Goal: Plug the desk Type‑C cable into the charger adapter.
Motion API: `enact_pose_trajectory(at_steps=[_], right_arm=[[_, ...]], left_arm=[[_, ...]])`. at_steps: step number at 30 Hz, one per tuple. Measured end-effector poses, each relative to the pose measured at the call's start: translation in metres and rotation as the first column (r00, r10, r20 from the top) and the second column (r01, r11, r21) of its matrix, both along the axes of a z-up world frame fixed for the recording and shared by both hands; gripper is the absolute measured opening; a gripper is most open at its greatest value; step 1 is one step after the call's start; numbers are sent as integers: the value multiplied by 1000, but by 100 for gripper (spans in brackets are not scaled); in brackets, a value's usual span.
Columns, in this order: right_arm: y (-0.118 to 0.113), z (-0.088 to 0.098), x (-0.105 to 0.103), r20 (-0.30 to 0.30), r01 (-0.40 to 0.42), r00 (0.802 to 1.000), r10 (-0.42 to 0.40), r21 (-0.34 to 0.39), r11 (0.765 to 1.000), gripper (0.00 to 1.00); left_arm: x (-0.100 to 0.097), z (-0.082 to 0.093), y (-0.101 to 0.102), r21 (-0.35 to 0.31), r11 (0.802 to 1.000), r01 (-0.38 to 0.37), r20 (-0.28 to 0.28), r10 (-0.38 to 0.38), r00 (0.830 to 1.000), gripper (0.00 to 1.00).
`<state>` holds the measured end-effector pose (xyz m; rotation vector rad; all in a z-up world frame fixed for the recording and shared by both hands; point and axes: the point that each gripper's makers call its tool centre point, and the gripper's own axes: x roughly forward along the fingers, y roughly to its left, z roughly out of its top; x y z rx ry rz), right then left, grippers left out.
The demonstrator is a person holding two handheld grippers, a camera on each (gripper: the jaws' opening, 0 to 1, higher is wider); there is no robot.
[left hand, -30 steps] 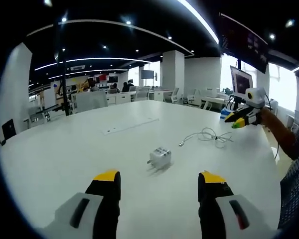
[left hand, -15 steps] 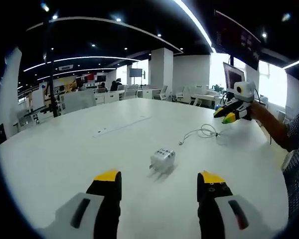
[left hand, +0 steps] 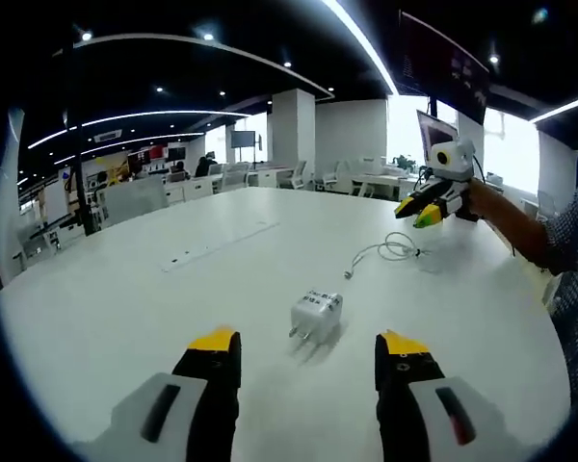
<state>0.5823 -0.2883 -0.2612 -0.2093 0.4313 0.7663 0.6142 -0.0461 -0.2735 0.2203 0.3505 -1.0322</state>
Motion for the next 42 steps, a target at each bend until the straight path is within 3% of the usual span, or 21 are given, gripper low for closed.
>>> enact_pose_trajectory(at_steps=[14, 18, 21, 27, 36, 42], right_arm=[[3, -3, 6, -14, -19, 1000, 19, -16, 1000, 28], [3, -4, 10, -8, -14, 1000, 14, -11, 1000, 28], [4, -4, 13, -6, -19, 1000, 19, -7, 1000, 28], [5, -9, 18, -10, -31, 999, 31, -17, 999, 28], [11, -12, 21, -27, -56, 998, 55, -27, 998, 28], [13, -16, 24, -31, -65, 998, 63, -44, 997, 28]], left_arm=[[-1, -8, -14, 9, 996, 86, -21, -86, 996, 54], [2, -17, -17, 51, 994, 97, -28, -96, 995, 54], [4, -18, -19, 44, 993, 107, -35, -106, 994, 54], [-1, -16, -28, 37, 985, 169, -28, -168, 985, 54], [8, -10, -31, 46, 980, 195, -9, -195, 981, 52], [19, -11, -32, 27, 976, 216, -26, -215, 976, 52]])
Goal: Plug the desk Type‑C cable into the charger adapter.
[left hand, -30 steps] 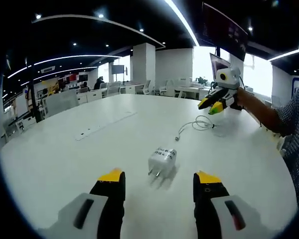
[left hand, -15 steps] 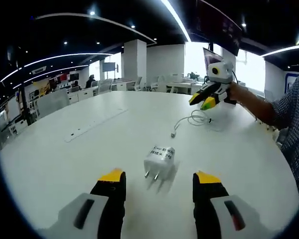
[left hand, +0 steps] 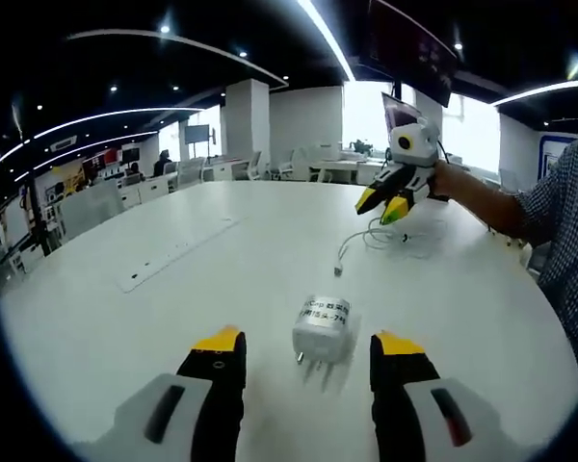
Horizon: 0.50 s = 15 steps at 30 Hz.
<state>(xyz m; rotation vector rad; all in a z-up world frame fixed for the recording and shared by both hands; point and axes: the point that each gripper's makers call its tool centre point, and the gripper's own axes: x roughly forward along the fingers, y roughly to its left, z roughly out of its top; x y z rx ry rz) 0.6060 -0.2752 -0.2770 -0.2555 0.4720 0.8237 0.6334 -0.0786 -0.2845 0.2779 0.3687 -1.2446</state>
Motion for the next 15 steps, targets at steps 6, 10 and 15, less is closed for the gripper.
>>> enact_pose_trajectory(at_steps=[6, 10, 15], right_arm=[[-1, 0, 9, -9, 5, 1000, -5, 15, 1000, 28], [-1, 0, 14, -13, 3, 1000, -3, 21, 1000, 28], [-1, -3, 16, -20, 6, 1000, -5, 27, 1000, 28]], left_arm=[[3, -7, -4, 5, 1000, 24, -24, -24, 999, 49], [2, -8, -7, 5, 999, 47, -25, -47, 999, 49], [4, -10, -10, 11, 997, 75, -21, -75, 997, 48]])
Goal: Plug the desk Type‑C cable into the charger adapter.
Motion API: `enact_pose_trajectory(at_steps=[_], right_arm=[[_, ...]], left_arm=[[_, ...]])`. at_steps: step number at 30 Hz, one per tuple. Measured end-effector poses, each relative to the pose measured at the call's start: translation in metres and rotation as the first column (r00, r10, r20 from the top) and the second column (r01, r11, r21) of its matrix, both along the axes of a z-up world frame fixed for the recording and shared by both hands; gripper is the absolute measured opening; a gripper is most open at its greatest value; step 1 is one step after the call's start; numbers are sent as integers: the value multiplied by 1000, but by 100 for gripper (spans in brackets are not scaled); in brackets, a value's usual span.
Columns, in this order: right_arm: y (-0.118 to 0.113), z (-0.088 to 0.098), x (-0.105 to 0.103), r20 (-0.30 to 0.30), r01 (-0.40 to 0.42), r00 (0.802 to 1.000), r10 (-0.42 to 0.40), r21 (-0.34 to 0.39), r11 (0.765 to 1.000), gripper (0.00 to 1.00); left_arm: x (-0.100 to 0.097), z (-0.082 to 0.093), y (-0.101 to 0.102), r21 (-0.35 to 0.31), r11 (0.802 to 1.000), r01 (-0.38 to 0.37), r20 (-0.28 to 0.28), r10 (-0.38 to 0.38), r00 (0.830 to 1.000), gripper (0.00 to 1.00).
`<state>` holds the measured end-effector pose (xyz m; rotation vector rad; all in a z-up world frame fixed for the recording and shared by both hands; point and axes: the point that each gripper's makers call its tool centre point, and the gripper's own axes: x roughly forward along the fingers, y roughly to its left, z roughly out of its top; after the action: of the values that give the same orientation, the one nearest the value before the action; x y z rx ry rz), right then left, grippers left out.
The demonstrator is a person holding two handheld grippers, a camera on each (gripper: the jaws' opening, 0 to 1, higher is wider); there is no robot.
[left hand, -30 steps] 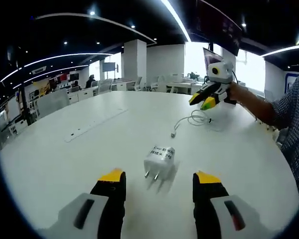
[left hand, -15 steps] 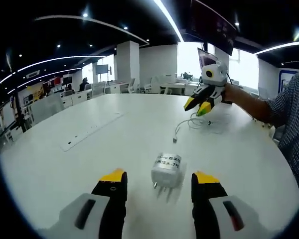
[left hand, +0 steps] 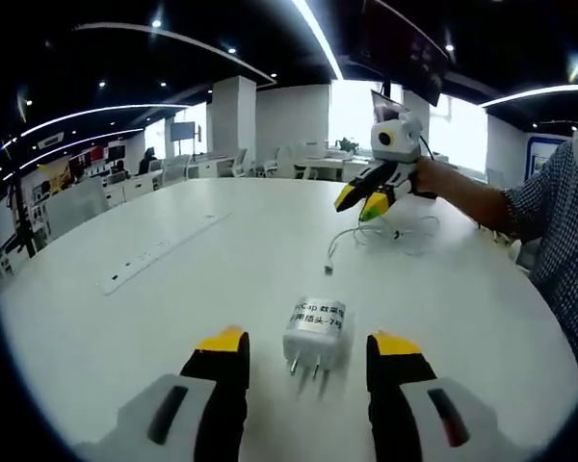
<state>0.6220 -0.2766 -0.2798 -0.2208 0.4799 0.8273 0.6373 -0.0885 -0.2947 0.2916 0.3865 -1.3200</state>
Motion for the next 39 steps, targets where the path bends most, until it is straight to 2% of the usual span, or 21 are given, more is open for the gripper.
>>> enact_pose_trajectory(at_steps=[11, 18, 22, 26, 30, 35, 39], right_arm=[[3, -4, 2, -26, -60, 998, 59, -9, 998, 28], [7, -3, 2, -31, -81, 996, 82, 11, 997, 28], [13, -4, 8, -24, -109, 994, 109, 3, 994, 28], [18, -9, 8, -26, -129, 991, 129, -17, 991, 28], [22, -11, 12, -33, -145, 989, 144, -7, 989, 28], [25, -17, 15, -47, -158, 987, 156, -30, 987, 28], [28, -14, 15, -46, -167, 985, 166, -11, 986, 28]], left_arm=[[-7, 0, -15, -9, 998, 55, -3, -55, 998, 44], [-10, -1, -16, -2, 996, 88, -7, -88, 996, 43], [-9, 1, -19, -16, 996, 85, -14, -86, 996, 41], [-7, -2, -20, -3, 996, 84, -12, -84, 996, 37], [-7, -4, -20, -5, 996, 89, -14, -89, 996, 37], [-8, -5, -21, -4, 996, 93, -16, -93, 996, 37], [-8, -7, -21, -1, 996, 93, -19, -93, 995, 36]])
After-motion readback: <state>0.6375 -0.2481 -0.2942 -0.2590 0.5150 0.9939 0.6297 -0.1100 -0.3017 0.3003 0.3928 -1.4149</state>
